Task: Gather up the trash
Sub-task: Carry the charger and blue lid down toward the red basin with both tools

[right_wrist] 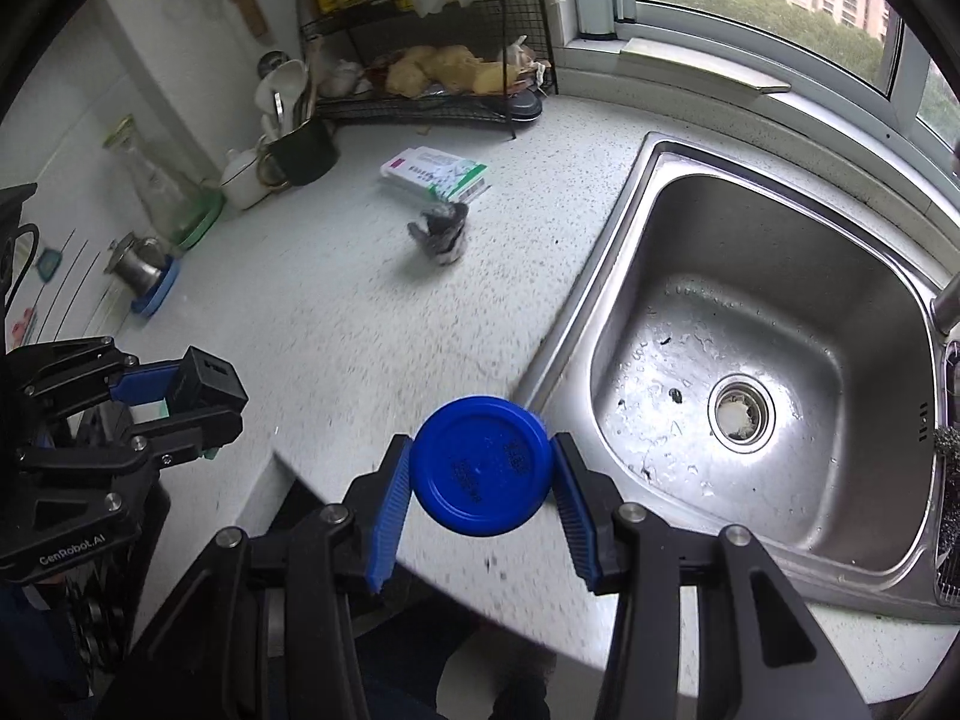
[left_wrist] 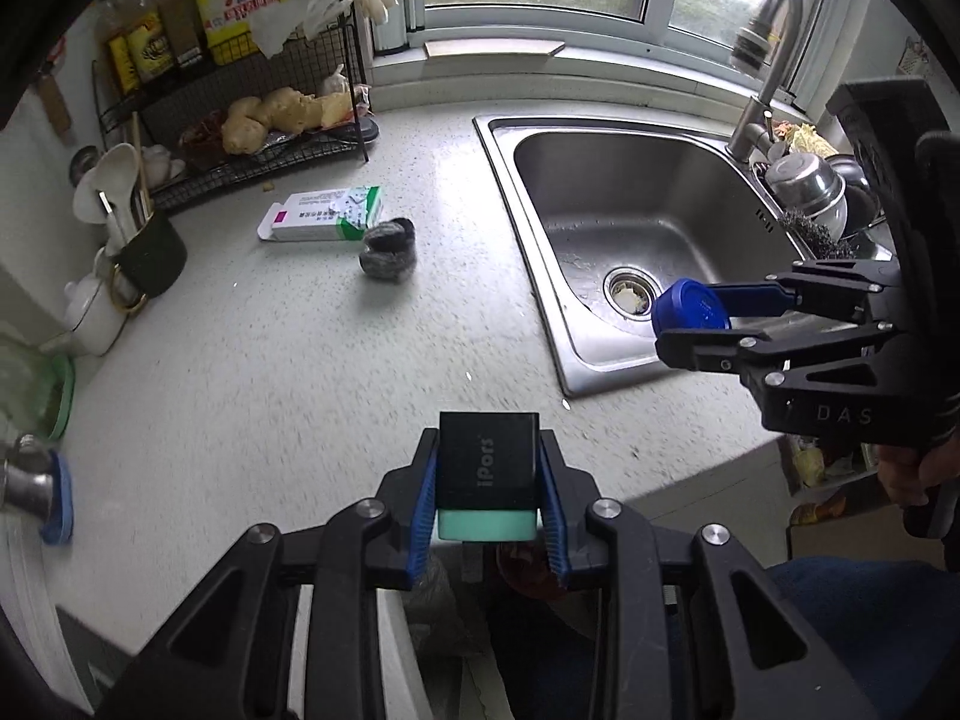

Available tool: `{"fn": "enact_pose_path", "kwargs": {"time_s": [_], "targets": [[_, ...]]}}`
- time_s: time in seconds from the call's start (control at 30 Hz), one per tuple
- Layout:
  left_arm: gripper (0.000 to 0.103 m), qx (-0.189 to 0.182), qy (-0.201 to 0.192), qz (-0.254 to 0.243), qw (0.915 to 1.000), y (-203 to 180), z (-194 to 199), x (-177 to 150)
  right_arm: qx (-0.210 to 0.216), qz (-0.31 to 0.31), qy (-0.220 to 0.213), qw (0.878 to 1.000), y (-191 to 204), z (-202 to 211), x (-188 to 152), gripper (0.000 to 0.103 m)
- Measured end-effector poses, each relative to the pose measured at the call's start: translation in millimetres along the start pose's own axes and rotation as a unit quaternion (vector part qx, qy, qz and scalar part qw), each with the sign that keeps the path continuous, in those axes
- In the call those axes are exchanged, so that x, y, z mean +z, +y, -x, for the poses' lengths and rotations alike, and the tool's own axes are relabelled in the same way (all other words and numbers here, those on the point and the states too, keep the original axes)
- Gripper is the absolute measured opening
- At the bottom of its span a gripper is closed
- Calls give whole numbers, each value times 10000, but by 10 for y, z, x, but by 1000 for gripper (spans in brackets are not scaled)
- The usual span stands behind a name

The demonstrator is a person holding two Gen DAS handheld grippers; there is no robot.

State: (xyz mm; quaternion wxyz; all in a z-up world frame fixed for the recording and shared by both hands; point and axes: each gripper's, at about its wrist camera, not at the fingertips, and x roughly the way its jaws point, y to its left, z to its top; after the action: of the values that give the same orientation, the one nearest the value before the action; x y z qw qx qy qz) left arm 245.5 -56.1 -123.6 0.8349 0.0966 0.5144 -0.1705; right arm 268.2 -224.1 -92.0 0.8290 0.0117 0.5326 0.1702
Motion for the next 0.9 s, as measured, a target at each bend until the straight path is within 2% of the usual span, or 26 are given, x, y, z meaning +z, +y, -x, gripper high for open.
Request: {"fn": "enact_pose_path", "kwargs": {"time_s": [0.3,0.6,0.7,0.9], "targets": [[28,246,59,498,9984,-719,245,-655,291,488,135,9983,-6,307,-711,43],[28,269,317,932,9948,-1021,270,-1163,552,763,367,9949,93,333,-1206,43],[28,228,433,955,9942,-1065,185,-1307,599,848,483,9934,136,236,-1323,43],[28,76,837,1098,9904,-1069,-273,-1620,701,852,730,9912,208,-137,-1640,43]]}}
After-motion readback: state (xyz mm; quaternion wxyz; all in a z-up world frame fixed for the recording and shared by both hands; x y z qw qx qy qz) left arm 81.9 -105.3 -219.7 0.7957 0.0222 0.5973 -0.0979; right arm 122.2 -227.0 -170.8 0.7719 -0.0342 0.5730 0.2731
